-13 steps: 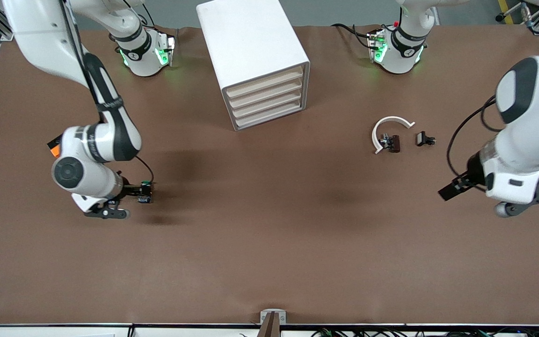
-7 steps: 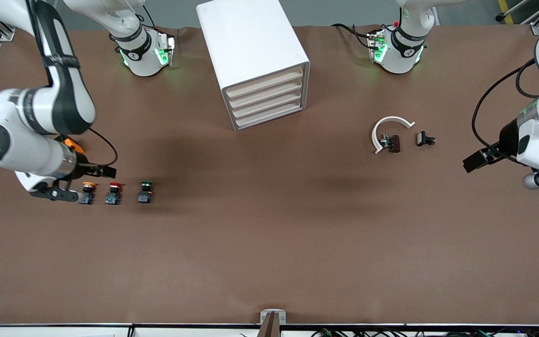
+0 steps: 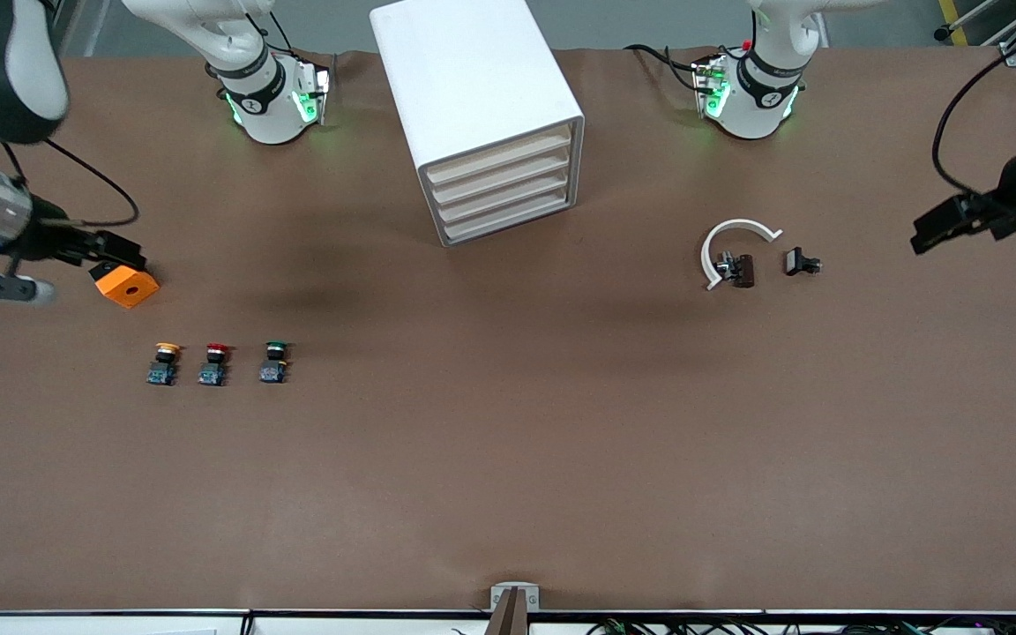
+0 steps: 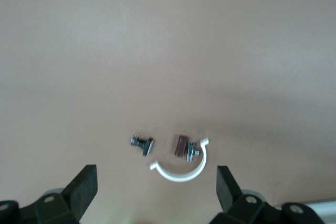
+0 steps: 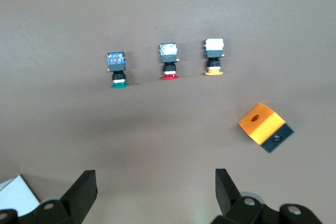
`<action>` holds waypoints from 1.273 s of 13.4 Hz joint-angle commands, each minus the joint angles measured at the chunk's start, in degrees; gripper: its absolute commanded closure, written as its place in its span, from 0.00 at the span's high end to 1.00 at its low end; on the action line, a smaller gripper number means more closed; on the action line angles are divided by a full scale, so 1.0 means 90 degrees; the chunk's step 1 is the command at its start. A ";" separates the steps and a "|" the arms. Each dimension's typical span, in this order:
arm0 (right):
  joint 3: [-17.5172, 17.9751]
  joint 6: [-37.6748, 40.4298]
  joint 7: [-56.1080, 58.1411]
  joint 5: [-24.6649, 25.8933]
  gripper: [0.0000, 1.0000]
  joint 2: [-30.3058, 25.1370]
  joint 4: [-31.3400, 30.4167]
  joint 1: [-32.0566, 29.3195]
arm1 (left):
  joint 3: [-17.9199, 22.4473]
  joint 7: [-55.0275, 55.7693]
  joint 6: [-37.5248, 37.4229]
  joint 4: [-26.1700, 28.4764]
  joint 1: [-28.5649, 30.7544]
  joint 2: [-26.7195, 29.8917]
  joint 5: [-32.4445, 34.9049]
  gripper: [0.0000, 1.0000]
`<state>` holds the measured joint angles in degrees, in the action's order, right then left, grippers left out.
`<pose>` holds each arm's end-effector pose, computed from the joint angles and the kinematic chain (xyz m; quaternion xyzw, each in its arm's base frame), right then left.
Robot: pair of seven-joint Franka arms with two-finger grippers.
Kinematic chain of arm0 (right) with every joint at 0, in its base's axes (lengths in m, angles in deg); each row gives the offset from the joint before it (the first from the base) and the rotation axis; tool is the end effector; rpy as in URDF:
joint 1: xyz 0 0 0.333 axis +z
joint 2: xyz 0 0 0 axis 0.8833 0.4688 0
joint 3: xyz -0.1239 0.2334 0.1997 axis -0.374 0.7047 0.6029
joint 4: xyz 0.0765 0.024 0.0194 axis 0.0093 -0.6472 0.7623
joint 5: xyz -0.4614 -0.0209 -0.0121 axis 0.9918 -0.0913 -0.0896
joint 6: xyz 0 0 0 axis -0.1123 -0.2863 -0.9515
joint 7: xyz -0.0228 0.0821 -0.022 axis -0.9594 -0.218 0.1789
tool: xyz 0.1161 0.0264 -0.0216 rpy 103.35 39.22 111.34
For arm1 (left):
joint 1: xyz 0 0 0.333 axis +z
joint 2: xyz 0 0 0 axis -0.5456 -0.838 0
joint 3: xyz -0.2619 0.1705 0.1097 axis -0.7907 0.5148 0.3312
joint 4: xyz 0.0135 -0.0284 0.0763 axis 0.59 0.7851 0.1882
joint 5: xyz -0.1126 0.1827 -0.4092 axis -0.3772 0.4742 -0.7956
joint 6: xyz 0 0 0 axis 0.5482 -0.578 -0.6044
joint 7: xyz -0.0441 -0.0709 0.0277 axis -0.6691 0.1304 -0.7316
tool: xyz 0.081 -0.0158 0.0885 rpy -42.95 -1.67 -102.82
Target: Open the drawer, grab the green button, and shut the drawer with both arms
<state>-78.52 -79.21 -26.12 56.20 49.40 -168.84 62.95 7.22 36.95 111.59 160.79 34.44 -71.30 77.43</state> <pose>0.5939 -0.0487 0.5031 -0.9969 0.0506 0.0588 0.0140 0.6194 -0.0279 0.6400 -0.9966 -0.0787 0.0188 0.0157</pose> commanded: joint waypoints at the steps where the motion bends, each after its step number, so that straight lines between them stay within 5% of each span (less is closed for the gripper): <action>1: 0.0085 0.0594 0.0290 0.0057 1.00 -0.0448 0.0245 -0.0333 | 0.0028 -0.0144 -0.0127 0.0413 -0.0065 0.0441 -0.0095 1.00; 6: 0.0124 0.1680 0.0280 0.0087 1.00 -0.0439 0.1360 -0.0383 | -0.0012 -0.0535 -0.0147 0.0530 -0.0006 0.0578 -0.0086 1.00; 13: 0.0154 0.1331 0.0271 0.0096 1.00 -0.1063 0.0864 -0.0335 | -0.0207 -0.0525 -0.0234 0.0550 -0.0006 0.0627 -0.0066 1.00; 17: 0.0163 0.1369 0.0242 0.0096 1.00 -0.0761 0.1322 -0.0208 | -0.0158 -0.0525 -0.0264 0.0365 0.0003 0.0540 0.0012 1.00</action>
<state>-77.21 -66.80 -24.21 56.20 41.77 -157.98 60.55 5.69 33.05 109.86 164.50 34.09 -67.22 77.34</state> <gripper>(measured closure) 0.000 0.000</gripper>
